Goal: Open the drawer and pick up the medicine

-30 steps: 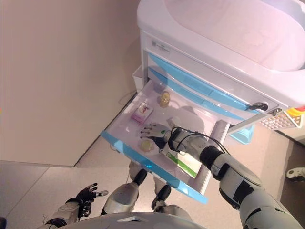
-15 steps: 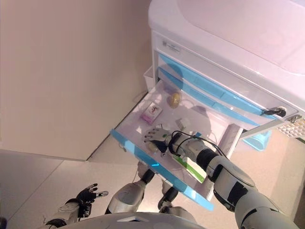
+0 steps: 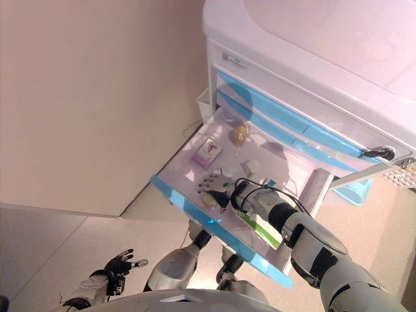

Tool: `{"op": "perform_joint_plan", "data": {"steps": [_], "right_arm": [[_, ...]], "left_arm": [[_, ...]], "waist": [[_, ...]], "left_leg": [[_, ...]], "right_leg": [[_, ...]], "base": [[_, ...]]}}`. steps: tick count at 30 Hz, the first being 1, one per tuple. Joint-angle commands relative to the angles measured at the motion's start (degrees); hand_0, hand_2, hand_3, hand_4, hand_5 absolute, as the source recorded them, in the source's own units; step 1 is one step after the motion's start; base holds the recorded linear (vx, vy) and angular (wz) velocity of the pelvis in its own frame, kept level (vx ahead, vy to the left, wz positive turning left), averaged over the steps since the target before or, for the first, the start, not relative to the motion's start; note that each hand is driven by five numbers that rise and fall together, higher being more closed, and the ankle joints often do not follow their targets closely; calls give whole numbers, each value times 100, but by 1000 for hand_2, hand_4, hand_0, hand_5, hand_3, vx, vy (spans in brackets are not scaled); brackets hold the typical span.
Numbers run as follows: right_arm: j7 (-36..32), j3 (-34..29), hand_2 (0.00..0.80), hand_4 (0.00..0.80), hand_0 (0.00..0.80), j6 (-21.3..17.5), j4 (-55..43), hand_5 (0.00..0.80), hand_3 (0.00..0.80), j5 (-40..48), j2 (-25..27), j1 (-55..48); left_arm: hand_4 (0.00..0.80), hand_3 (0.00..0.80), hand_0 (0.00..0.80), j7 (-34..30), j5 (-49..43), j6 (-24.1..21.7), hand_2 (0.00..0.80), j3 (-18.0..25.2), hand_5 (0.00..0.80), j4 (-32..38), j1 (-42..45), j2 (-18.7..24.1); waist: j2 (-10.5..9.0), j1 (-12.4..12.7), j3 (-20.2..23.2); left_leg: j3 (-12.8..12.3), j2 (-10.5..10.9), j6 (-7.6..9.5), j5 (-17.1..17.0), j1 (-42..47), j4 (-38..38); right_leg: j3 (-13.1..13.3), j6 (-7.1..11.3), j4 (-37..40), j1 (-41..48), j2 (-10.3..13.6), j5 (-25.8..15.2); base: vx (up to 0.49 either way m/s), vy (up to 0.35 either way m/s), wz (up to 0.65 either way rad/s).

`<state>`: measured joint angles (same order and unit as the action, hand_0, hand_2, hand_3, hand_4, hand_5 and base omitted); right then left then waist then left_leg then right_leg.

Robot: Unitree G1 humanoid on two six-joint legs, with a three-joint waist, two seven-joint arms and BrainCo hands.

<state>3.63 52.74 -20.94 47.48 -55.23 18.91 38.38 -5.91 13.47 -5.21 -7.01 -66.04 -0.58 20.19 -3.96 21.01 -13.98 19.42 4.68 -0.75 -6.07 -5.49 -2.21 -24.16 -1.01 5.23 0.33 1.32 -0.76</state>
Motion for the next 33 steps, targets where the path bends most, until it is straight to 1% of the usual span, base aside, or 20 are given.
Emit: {"op": "perform_joint_plan", "data": {"steps": [1,12,13,14,16,17,18,19,20,33], "right_arm": [[245,243,0,0,0,-116,-128,0,0,96,-185,172],[270,239,0,0,0,-228,-164,0,0,88,-234,144],[262,233,144,144,144,-222,-174,144,144,77,-241,123],[255,234,370,370,370,-217,-179,370,370,65,-251,121],[252,239,571,571,571,-210,-177,571,571,65,-251,120],[252,245,627,627,627,-206,-178,627,627,72,-252,125],[246,246,656,656,656,-204,-183,656,656,68,-252,127],[233,249,778,778,778,-192,-196,778,778,57,-254,120],[234,248,800,800,800,-183,-201,800,800,55,-258,114],[284,234,800,800,800,-241,-250,800,800,0,-197,34]], "left_arm": [[0,0,0,16,-29,-112,0,-213,0,-189,-41,22],[0,0,0,43,-42,-81,0,-206,0,-216,-17,0],[0,0,0,44,-44,-87,0,-203,0,-217,-10,-1],[0,0,0,46,-55,-82,0,-198,0,-220,-19,-6],[0,0,0,32,-58,-86,0,-192,0,-220,-19,3],[0,0,0,31,-57,-86,0,-192,0,-222,-22,5],[0,0,0,34,-54,-83,0,-194,0,-221,-25,4],[0,0,0,31,-71,-85,0,-184,0,-221,-17,4],[0,0,0,34,-82,-79,0,-183,0,-217,-12,3],[0,0,0,49,-143,-76,0,-139,0,-232,62,-9]], "waist": [[-70,61,-25],[-73,63,8],[-78,67,16],[-80,66,17],[-77,69,11],[-78,69,10],[-79,68,10],[-81,74,15],[-84,76,20],[-109,54,103]], "left_leg": [[-163,158,12,192,-6,-258],[-164,143,0,197,27,-259],[-162,145,1,196,25,-259],[-162,144,-1,198,26,-260],[-153,147,1,196,30,-259],[-155,145,1,196,33,-259],[-158,145,0,196,33,-259],[-162,142,-1,196,36,-260],[-163,141,-1,197,40,-261],[-171,145,4,199,90,-270]], "right_leg": [[119,269,-441,190,17,379],[103,270,-434,221,17,379],[103,271,-426,229,16,377],[102,272,-426,230,14,379],[103,269,-435,227,13,381],[102,270,-437,228,14,380],[102,271,-437,229,14,380],[96,273,-434,235,16,378],[95,275,-432,239,17,376],[118,283,-407,289,13,367]], "base": [[0,0,0],[0,0,0],[0,0,0],[0,0,0],[0,0,0],[0,0,0],[0,0,0],[0,0,0],[0,0,0],[0,0,0]]}}
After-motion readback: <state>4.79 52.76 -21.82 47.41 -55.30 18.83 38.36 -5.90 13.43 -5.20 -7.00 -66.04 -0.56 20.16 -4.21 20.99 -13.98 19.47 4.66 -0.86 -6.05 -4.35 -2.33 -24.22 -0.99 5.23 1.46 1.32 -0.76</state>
